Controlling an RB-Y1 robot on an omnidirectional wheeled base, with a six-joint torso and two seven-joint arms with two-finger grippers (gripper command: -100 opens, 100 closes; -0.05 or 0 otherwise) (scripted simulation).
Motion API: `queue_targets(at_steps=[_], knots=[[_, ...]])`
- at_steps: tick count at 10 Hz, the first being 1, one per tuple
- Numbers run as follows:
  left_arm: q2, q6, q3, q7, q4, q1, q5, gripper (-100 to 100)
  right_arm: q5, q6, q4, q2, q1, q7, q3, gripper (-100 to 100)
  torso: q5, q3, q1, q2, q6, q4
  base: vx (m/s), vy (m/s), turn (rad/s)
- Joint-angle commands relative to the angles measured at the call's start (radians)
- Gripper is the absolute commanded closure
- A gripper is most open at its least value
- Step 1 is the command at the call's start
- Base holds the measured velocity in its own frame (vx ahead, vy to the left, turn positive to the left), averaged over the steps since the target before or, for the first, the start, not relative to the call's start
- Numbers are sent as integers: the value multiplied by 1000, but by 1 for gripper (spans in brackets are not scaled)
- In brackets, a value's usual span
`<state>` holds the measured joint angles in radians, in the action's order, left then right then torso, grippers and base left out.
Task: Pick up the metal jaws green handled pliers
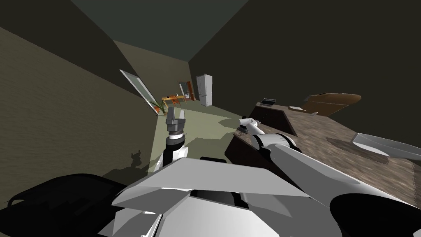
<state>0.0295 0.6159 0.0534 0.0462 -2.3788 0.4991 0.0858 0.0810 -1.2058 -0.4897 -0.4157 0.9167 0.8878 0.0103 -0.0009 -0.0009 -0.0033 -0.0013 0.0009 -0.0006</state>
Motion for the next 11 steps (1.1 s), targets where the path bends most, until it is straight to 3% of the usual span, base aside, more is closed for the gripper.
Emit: queue_targets(at_steps=[1, 2, 6, 7, 8, 10, 11], knots=[[0, 0, 0, 0, 0, 0, 0, 0, 0, 0, 0, 0, 0, 0, 0, -100, 0, 0, 0, 0, 0, 0, 10, -14, -1], [0, 0, 0, 0, 0, 0, 0, 0, 0, -1, -1, 0, -1, 0, 0, 100, 0, 0, 2, 1, 0, 0, 0, 0, 0], [0, 0, 0, 0, 0, 0, 0, 0, 2, -2, -3, -2, 3, 3, 2, 100, 0, -3, 7, -2, -1, -4, 2, -3, -3], [0, 0, 0, 0, 0, 0, 0, 0, 2, -2, -4, -2, 4, 3, 2, 0, 0, -4, 7, -3, -1, -4, 0, 0, 0], [0, 0, 0, 0, 0, 0, 0, 0, 3, -34, -26, -8, 7, 9, 3, 100, 0, -4, 6, -3, -1, -5, -17, 43, -19], [0, 0, 0, 0, 0, 0, 0, 0, 3, -24, -12, -8, 14, 9, 3, 100, 1, -3, 11, -2, -2, -4, -24, 45, -15], [0, 0, 0, 0, 0, 0, 0, 0, 3, -28, -13, -8, 14, 9, 3, 0, 0, -3, 9, -2, -2, -5, -3, 5, 0]])
